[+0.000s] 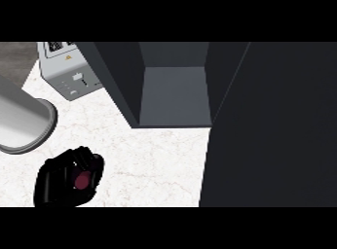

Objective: Pick up the wine, place it into the cabinet and close the cabinet

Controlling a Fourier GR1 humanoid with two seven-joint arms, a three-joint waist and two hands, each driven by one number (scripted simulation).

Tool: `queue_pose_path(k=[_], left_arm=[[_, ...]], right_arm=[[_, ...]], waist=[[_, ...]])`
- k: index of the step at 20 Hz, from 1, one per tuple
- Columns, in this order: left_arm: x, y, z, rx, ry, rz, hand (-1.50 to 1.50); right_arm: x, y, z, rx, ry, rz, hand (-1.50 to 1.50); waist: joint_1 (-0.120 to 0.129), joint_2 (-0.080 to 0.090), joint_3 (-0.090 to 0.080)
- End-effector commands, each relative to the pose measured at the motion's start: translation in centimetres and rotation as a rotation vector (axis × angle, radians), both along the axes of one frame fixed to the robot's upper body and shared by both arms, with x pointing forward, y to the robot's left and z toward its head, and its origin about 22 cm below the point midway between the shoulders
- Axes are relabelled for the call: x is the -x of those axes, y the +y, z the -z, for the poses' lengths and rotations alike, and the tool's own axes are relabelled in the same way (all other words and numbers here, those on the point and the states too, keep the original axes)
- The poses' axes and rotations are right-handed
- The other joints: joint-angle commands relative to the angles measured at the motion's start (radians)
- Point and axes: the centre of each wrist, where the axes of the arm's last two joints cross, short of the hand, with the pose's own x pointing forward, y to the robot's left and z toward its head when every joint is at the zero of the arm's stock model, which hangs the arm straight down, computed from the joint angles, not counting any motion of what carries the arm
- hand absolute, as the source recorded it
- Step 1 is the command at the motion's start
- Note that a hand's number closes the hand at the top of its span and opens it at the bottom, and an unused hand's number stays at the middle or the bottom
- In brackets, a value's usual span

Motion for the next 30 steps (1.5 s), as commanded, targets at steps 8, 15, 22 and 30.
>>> queue_pose_path(k=[8, 15, 22, 30], left_arm=[[1.1, -4.1, -2.8, -0.014, 0.127, 0.012, 1.50], [-0.7, -5.9, -6.1, -0.036, 0.111, 0.050, 1.50], [-3.1, -9.6, -7.6, -0.041, 0.121, 0.073, 1.50], [-7.5, -14.4, -8.2, -0.089, 0.138, 0.050, 1.50]], right_arm=[[2.3, -0.7, -0.7, -0.033, -0.025, -0.001, -1.50], [2.0, -0.7, -0.8, -0.020, -0.032, 0.022, -1.50], [2.5, -0.8, -1.6, -0.012, -0.046, 0.032, -1.50], [0.8, -1.2, -1.2, -0.036, -0.044, 0.082, -1.50]], waist=[[0.005, 0.009, -0.011], [0.005, 0.010, -0.012], [0.002, 0.011, -0.012], [-0.001, 0.012, -0.012]])
